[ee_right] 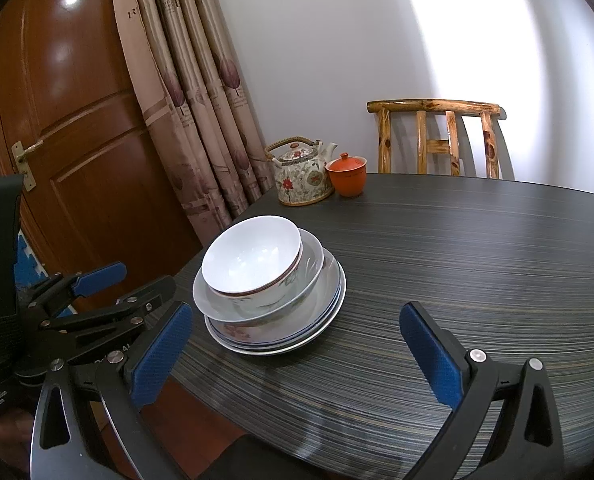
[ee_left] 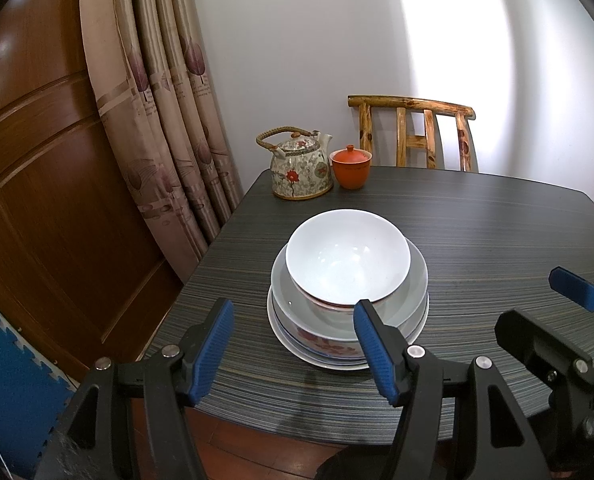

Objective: Organize plates and bowls

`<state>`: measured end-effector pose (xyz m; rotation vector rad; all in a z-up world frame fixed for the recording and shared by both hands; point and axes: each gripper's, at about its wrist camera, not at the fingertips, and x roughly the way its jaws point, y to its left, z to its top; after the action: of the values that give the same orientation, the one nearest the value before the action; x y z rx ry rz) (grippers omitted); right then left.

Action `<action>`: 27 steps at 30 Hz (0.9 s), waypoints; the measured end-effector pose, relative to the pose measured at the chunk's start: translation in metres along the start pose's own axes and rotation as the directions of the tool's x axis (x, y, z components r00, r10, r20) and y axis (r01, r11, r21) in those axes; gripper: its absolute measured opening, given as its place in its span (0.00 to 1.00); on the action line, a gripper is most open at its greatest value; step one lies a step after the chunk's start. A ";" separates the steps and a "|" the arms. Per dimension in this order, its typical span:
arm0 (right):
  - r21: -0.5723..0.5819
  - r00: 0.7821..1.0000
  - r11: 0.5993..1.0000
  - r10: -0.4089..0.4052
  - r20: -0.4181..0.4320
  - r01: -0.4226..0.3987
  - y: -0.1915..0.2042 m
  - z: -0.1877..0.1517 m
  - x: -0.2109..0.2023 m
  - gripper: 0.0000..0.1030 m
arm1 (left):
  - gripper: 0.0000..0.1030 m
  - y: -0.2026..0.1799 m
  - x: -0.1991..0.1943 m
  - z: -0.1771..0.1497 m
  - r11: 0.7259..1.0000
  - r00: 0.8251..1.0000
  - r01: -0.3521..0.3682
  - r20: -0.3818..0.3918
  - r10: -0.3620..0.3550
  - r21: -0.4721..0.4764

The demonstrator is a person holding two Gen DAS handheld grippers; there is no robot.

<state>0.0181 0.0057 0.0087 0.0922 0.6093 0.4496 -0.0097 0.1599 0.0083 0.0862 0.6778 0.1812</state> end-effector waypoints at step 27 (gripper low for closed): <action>0.015 1.000 1.000 0.002 -0.012 -0.001 -0.009 -0.004 0.002 1.00 | 0.62 0.011 0.006 -0.002 1.000 1.000 0.009 0.024 -0.009 -0.014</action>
<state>0.0204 -0.0017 0.0028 0.1040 0.6245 0.4474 -0.0079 0.1715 0.0041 0.0712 0.6533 0.1764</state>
